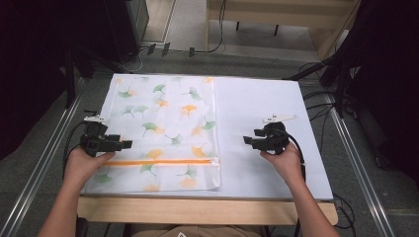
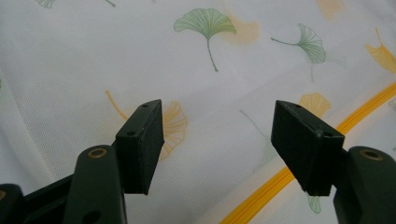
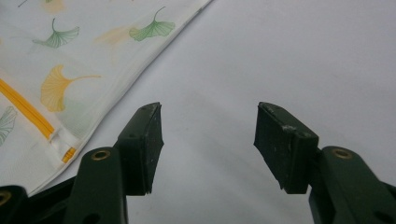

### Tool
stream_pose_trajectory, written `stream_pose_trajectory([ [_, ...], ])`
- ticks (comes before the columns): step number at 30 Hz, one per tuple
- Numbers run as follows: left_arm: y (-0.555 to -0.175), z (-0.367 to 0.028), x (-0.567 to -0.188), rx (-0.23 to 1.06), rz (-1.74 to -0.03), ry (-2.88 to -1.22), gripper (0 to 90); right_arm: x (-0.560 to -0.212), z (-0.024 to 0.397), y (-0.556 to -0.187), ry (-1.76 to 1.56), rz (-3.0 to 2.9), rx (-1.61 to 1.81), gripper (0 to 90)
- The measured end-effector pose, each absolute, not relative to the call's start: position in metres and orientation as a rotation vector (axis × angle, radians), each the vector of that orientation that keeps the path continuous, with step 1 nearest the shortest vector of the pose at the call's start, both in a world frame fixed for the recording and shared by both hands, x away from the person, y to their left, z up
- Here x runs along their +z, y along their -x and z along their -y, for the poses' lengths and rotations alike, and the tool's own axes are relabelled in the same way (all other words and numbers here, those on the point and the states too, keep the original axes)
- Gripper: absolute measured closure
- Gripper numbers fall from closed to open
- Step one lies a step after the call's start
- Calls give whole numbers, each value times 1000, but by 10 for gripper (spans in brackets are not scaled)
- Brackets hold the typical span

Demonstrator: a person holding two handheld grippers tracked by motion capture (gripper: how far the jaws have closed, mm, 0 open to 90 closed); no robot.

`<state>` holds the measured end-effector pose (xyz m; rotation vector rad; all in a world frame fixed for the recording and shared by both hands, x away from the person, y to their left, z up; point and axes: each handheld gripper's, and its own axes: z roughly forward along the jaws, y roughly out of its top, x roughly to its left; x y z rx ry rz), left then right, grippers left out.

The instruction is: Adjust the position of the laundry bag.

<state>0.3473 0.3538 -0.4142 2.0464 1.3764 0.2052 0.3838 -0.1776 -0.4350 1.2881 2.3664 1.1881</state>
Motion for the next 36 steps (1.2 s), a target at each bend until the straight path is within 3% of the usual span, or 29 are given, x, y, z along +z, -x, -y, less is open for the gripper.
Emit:
stream_pose_trajectory([
  [4,-345,-353,-411,158,-1370,-2030,351,-435,178,-384,-1300,-2373,1188,421],
  [36,-344,-350,-413,170,-1362,-2051,374,-440,171,-383,-1283,-2420,1144,389],
])
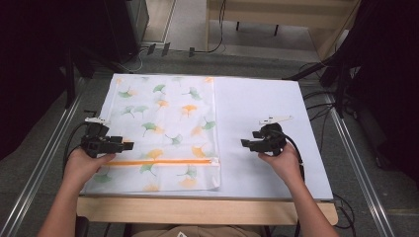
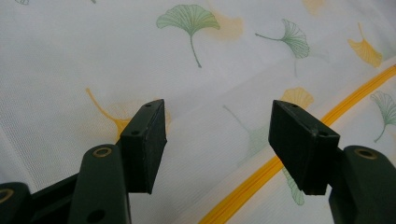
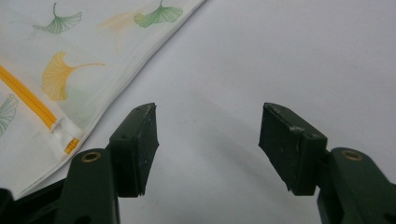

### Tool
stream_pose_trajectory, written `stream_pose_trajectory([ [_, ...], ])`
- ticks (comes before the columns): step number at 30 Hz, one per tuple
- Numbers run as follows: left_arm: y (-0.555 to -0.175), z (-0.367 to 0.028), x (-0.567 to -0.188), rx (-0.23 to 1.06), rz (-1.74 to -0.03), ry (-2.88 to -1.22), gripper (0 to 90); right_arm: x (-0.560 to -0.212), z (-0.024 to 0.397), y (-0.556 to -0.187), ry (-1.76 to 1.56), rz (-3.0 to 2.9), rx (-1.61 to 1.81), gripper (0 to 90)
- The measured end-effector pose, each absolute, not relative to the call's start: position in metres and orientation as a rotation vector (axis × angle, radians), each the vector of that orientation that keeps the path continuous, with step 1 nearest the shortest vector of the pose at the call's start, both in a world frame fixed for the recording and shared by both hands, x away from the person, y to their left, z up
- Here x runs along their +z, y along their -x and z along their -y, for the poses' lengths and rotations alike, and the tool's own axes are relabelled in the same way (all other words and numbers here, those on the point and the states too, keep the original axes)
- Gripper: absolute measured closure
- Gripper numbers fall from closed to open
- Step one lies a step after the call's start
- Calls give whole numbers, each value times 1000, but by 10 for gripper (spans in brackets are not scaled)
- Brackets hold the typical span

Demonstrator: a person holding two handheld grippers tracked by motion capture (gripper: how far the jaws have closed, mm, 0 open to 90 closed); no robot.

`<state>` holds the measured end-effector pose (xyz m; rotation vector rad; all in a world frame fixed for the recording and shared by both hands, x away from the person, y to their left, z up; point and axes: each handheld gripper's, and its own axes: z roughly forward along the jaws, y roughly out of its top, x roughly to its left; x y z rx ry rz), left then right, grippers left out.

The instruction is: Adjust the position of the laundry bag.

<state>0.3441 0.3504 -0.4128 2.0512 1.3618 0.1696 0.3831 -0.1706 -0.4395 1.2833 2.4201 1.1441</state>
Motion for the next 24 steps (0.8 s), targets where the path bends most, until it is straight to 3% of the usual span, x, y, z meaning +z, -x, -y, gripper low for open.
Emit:
stream_pose_trajectory([
  [24,-332,-365,-413,198,-1422,-2036,381,-441,150,-388,-1229,-2471,1126,425],
])
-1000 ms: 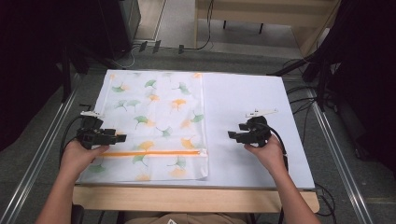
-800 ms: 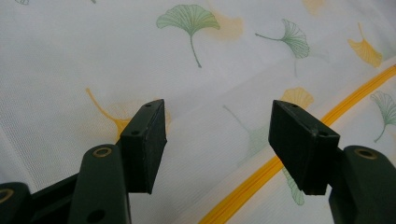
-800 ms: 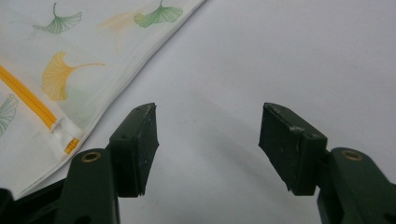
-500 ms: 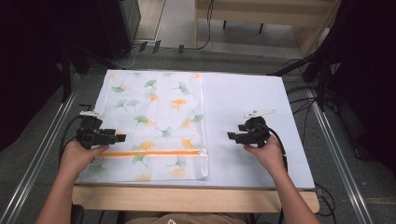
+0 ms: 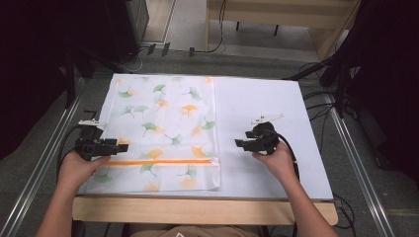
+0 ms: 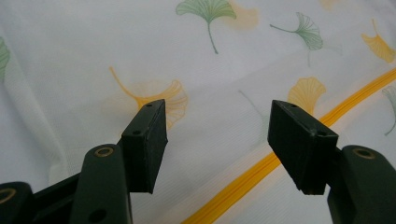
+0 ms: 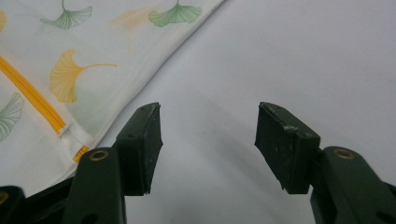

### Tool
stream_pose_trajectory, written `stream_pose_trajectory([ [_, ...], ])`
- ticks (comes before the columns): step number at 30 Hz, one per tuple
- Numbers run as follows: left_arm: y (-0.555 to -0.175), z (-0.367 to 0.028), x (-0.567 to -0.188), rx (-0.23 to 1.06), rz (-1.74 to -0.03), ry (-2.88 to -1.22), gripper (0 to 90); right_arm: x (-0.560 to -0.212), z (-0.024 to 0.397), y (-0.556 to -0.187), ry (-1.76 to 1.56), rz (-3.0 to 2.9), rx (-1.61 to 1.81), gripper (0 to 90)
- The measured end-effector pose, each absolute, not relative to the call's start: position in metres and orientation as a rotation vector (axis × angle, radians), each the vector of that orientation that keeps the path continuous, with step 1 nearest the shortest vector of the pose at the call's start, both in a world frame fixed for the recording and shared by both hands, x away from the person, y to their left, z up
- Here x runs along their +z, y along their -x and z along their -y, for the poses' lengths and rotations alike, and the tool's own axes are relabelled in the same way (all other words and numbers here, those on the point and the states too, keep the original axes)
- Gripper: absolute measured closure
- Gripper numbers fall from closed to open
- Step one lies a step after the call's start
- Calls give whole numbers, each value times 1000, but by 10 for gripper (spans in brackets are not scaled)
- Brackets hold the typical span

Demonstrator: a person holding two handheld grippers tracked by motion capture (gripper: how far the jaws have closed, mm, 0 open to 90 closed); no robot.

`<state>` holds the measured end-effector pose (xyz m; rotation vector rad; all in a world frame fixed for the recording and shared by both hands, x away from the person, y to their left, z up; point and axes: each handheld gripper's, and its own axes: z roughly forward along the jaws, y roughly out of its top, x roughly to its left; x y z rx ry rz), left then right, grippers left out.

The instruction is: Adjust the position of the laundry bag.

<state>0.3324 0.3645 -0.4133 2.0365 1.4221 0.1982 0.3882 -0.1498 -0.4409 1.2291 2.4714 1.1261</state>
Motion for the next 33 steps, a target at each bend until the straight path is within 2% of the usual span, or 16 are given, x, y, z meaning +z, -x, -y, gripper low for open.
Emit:
stream_pose_trajectory([
  [18,-313,-394,-417,263,-1521,-1998,385,-444,108,-397,-1153,-2541,1133,449],
  [33,-320,-416,-432,293,-1628,-1953,376,-460,72,-413,-1123,-2517,1094,470],
])
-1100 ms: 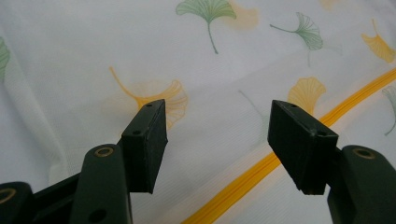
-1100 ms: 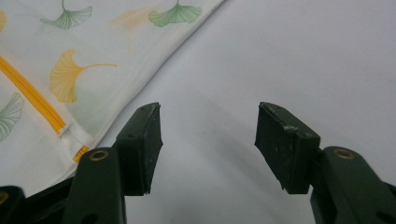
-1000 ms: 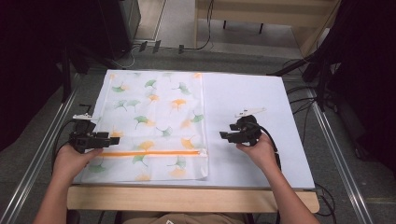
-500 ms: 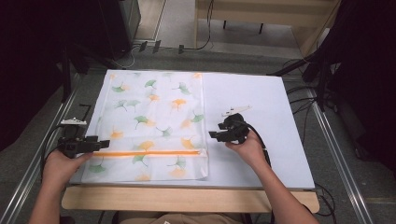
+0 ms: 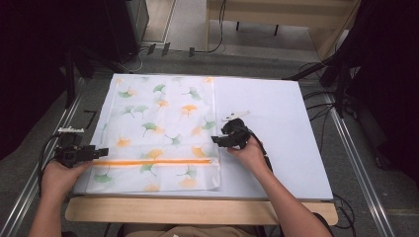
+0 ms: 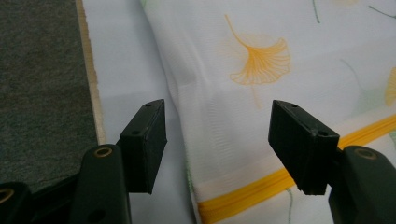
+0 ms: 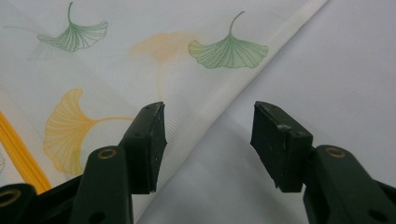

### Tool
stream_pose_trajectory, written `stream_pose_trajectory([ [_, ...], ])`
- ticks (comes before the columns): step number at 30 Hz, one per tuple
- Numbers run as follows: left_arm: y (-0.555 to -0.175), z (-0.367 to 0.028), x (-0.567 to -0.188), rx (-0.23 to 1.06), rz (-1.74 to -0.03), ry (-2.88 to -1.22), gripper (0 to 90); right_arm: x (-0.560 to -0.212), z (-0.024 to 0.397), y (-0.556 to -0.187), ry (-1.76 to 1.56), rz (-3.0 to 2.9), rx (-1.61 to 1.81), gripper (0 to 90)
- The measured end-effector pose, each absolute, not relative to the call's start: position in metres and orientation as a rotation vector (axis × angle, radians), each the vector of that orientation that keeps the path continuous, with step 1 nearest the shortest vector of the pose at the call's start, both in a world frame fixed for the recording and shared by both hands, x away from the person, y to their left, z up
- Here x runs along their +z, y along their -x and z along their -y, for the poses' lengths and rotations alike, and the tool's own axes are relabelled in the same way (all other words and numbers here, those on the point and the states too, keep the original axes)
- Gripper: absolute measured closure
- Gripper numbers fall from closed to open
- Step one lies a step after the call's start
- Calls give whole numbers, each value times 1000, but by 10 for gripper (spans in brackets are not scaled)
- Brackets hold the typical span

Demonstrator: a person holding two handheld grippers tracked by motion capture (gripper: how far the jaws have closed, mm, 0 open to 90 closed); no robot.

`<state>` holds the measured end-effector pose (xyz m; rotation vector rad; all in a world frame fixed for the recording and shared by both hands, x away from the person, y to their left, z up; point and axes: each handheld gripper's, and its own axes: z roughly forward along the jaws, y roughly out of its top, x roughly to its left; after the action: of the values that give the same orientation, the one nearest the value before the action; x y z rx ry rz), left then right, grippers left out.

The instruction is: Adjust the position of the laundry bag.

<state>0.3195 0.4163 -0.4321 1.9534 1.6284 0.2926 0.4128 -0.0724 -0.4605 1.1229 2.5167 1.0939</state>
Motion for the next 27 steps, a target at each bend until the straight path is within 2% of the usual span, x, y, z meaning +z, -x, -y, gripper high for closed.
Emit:
stream_pose_trajectory([
  [7,-323,-418,-438,286,-1644,-1941,375,-468,59,-419,-1138,-2532,1052,507],
  [11,-324,-415,-438,302,-1636,-1954,378,-468,54,-423,-1154,-2536,1058,500],
  [15,-325,-410,-438,280,-1646,-1950,409,-468,48,-424,-1126,-2522,1041,519],
  [17,-327,-408,-437,239,-1669,-1933,459,-468,48,-425,-1171,-2507,1064,567],
  [18,-327,-408,-437,239,-1669,-1933,460,-468,48,-425,-1171,-2507,1064,567],
  [19,-327,-405,-437,274,-1672,-1955,475,-469,45,-426,-1170,-2488,1067,610],
  [23,-327,-405,-437,279,-1683,-1949,535,-470,41,-425,-1147,-2480,1072,680],
  [27,-327,-407,-437,253,-1687,-1933,637,-470,36,-422,-1108,-2468,1031,758],
])
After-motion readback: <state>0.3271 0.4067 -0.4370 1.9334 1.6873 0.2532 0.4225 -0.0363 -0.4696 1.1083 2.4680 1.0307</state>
